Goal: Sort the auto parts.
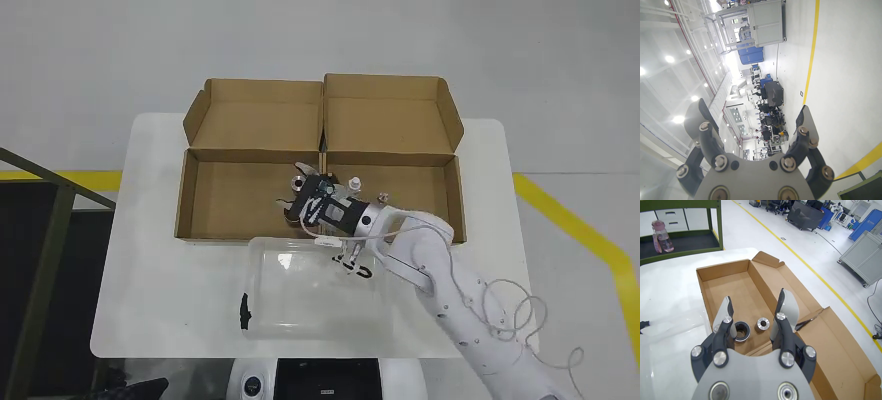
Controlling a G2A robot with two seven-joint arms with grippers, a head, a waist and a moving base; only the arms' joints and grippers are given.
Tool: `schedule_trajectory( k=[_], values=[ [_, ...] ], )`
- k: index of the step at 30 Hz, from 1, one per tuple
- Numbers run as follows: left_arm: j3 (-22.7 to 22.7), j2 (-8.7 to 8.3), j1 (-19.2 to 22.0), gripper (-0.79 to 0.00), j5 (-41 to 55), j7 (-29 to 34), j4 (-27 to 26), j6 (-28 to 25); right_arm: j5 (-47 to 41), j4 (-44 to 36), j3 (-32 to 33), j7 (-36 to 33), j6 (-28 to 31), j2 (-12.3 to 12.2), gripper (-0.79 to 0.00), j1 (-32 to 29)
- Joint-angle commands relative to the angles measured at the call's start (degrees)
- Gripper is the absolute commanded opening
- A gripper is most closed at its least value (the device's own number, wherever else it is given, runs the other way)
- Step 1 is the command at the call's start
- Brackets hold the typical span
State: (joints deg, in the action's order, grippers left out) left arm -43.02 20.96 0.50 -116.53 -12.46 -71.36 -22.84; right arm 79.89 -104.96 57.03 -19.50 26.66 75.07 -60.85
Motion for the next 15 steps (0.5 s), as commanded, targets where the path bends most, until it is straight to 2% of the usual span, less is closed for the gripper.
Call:
schedule_trajectory(
  k=[1,7,8,13,15],
  values=[
    [0.0,0.0,0.0,0.0,0.0,0.0,0.0,0.0,-0.28,-1.71,2.59,1.58,0.86,-0.57,-0.351,-2.62],
    [0.0,0.0,0.0,0.0,0.0,0.0,0.0,0.0,0.19,-6.49,11.45,7.43,2.73,-2.4,-0.36,-11.17],
    [0.0,0.0,0.0,0.0,0.0,0.0,0.0,0.0,0.52,-7.02,12.92,8.33,2.82,-2.67,-0.342,-12.46],
    [0.0,0.0,0.0,0.0,0.0,0.0,0.0,0.0,1.64,-9.56,19.12,13.12,3.4,-3.74,-0.151,-18.74],
    [0.0,0.0,0.0,0.0,0.0,0.0,0.0,0.0,2.08,-10.0,21.29,14.91,3.3,-4.08,-0.126,-20.93]
  ],
)
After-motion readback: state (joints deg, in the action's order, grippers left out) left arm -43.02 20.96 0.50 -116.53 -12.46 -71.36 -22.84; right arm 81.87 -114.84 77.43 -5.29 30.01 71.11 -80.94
